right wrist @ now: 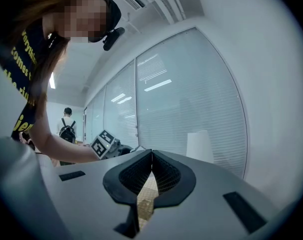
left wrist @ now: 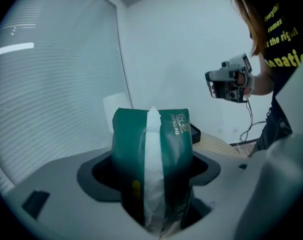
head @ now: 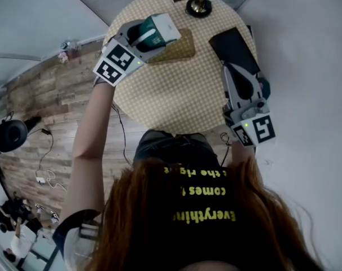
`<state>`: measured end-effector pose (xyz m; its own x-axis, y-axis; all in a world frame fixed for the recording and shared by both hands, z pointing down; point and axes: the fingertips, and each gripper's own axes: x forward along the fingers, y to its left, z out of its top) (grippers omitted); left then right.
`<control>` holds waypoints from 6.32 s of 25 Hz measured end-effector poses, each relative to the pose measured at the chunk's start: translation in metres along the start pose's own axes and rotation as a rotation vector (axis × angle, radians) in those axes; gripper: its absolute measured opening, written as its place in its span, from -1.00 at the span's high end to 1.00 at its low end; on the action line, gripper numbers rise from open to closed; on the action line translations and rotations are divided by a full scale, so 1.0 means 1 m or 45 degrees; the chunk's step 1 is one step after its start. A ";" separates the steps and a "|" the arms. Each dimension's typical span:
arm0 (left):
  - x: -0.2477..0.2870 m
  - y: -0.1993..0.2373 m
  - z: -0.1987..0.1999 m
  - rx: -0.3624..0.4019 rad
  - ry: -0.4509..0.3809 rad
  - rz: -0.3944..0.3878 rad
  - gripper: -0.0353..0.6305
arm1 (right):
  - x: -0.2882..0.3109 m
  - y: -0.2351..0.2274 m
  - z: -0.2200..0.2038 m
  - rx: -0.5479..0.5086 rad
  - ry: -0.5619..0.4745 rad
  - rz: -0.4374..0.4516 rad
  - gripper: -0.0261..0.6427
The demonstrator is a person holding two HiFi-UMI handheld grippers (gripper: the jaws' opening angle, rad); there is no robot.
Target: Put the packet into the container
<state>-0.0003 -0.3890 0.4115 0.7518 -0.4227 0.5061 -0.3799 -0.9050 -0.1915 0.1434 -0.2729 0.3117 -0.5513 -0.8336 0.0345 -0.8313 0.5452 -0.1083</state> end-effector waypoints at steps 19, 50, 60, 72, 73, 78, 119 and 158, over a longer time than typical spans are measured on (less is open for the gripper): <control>0.130 -0.036 -0.095 0.111 0.590 -0.421 -0.18 | -0.010 -0.016 -0.023 0.032 0.064 -0.089 0.88; 0.178 -0.057 -0.173 0.129 0.856 -0.558 -0.24 | -0.024 -0.033 -0.041 0.065 0.095 -0.130 0.88; 0.175 -0.058 -0.173 0.169 0.854 -0.584 -0.28 | -0.022 -0.033 -0.040 0.061 0.104 -0.123 0.88; 0.166 -0.053 -0.156 0.122 0.857 -0.632 -0.40 | -0.018 -0.031 -0.039 0.050 0.095 -0.103 0.88; 0.166 -0.055 -0.154 0.118 0.844 -0.642 -0.40 | -0.017 -0.030 -0.038 0.049 0.094 -0.100 0.88; 0.159 -0.051 -0.153 0.109 0.846 -0.621 -0.21 | -0.018 -0.031 -0.037 0.048 0.091 -0.092 0.88; 0.107 -0.011 -0.111 -0.352 0.400 -0.018 0.89 | -0.024 0.001 -0.025 -0.005 0.079 -0.004 0.88; -0.043 -0.023 0.001 -0.249 -0.652 0.430 0.90 | 0.021 0.032 -0.022 -0.093 0.053 0.070 0.88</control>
<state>-0.0237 -0.3501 0.3936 0.7173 -0.6961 -0.0305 -0.6956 -0.7129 -0.0890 0.1039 -0.2714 0.3310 -0.5976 -0.7986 0.0716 -0.8017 0.5965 -0.0384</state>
